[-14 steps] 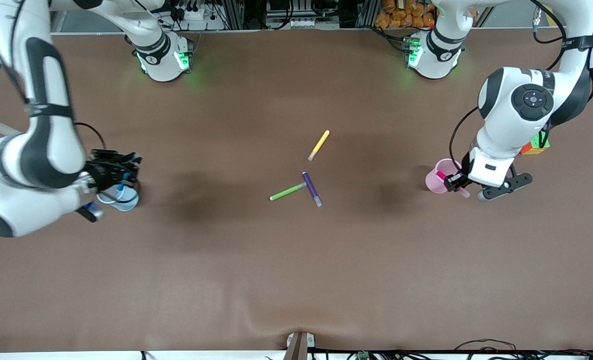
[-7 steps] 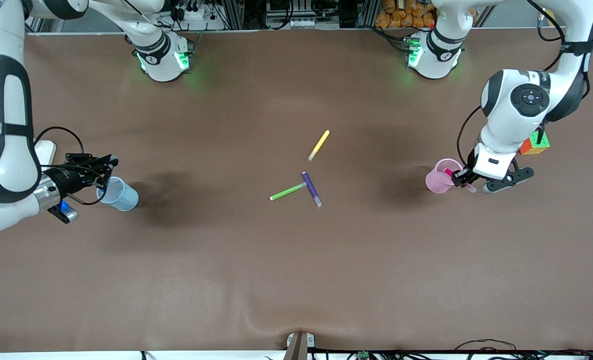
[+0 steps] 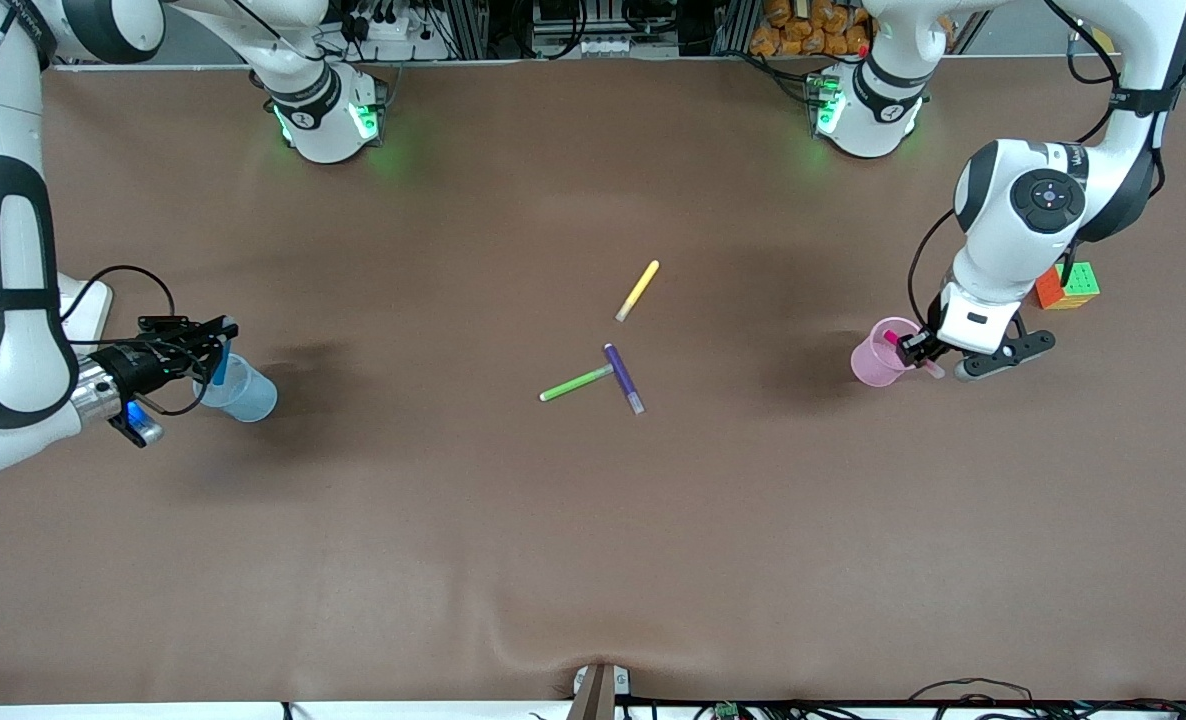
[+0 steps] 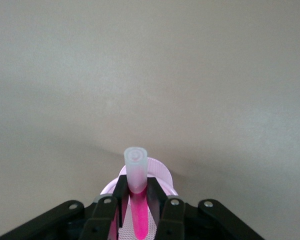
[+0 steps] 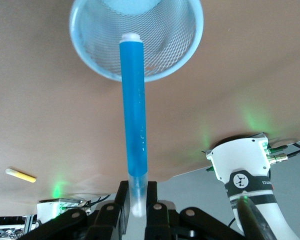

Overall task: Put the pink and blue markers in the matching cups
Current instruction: 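Carry the blue marker to the blue cup while the left gripper lowers pink marker, then open both grippers to drop the markers into the cups and withdraw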

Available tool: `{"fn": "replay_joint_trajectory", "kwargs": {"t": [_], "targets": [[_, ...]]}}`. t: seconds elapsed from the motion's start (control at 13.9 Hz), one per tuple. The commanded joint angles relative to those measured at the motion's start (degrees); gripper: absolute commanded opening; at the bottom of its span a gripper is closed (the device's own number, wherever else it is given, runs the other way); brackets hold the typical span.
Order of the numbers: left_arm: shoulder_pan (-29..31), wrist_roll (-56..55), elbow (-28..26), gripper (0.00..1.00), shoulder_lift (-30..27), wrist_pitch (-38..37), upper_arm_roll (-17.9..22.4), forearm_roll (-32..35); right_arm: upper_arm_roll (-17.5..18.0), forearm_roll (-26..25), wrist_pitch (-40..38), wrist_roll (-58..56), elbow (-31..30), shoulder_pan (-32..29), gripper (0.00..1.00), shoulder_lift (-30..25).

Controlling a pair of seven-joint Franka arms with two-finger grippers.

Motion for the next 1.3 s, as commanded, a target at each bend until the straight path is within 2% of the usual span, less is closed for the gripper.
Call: {"fn": "replay_joint_trajectory", "kwargs": {"t": [0.0, 0.07, 0.14, 0.22, 0.29, 0.36, 0.5, 0.65, 0.87, 1.08, 1.23], "targets": [[1.0, 0.1, -1.5, 0.00, -0.8, 1.2, -0.6, 1.3, 1.0, 1.3, 1.4, -2.6, -1.7, -2.0, 0.00, 0.4], [1.0, 0.1, -1.4, 0.00, -0.8, 1.2, -0.6, 1.3, 1.0, 1.3, 1.7, -2.7, -1.8, -2.1, 0.00, 0.8], [1.0, 0.1, -1.3, 0.29, -0.8, 1.2, -0.6, 1.3, 1.0, 1.3, 2.0, -2.8, -1.7, -2.3, 0.04, 1.0], [1.1, 0.2, -1.2, 0.72, -0.8, 1.1, -0.6, 1.3, 1.0, 1.3, 2.6, -2.8, -1.7, -2.2, 0.16, 1.3], [1.2, 0.2, -1.1, 1.00, -1.0, 1.1, -0.6, 1.3, 1.0, 1.3, 2.7, -2.8, -1.7, -2.2, 0.45, 1.4], [1.7, 0.1, -0.6, 1.00, -1.4, 1.0, -0.6, 1.3, 1.0, 1.3, 2.7, -2.8, -1.5, -2.2, 0.97, 1.4], [2.1, -0.2, 1.7, 1.00, -1.5, -0.6, -0.6, 1.2, 1.0, 1.3, 2.5, -2.5, -0.9, -2.0, 1.00, 1.4], [1.8, -0.2, 6.6, 1.00, -1.3, -6.3, -0.7, 0.7, 1.0, 1.2, 2.1, -2.6, 1.0, -1.6, 1.00, 1.2], [1.1, -0.1, 16.4, 1.00, -0.8, -19.1, -2.6, 0.5, 1.9, 1.4, -3.0, -2.7, 8.1, -0.7, 1.00, 0.1], [1.0, 0.4, 22.5, 1.00, -0.8, -25.2, -4.5, 0.2, 3.2, 0.7, -5.9, -2.3, 16.1, 1.3, 1.00, -0.5], [0.7, 2.4, 29.1, 1.00, 0.4, -32.1, -5.3, -3.8, 3.2, 0.5, -8.5, -2.8, 22.2, 1.8, 1.00, -1.0]]}}
